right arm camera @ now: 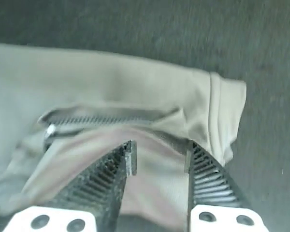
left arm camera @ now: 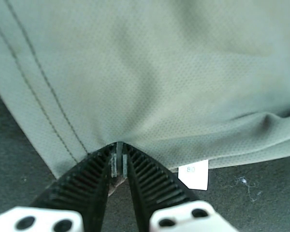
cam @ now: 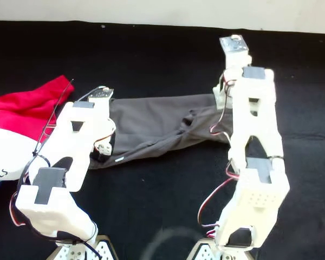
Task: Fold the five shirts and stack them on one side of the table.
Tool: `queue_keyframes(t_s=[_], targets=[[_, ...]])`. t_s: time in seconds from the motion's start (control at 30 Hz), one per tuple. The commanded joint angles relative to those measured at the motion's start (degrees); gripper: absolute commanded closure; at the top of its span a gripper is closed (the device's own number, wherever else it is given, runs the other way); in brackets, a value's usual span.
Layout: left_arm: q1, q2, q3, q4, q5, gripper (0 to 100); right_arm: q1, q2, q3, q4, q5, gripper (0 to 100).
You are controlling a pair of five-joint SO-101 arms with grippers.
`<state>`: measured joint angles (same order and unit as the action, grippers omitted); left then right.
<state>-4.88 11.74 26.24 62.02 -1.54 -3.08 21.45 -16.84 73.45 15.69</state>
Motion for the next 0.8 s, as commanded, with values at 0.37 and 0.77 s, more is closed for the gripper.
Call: queue_keyframes(t_s=[0.37,0.77], targets=[[-1.4,0.5,0.4,-1.8,0.0,99,1.8,-6.9,6.1,10.1,10.0,99.2],[-1.4,0.5,0.4,-1.8,0.0,99,9.0,1.2,14.7,-21.8,13.4,99.2]])
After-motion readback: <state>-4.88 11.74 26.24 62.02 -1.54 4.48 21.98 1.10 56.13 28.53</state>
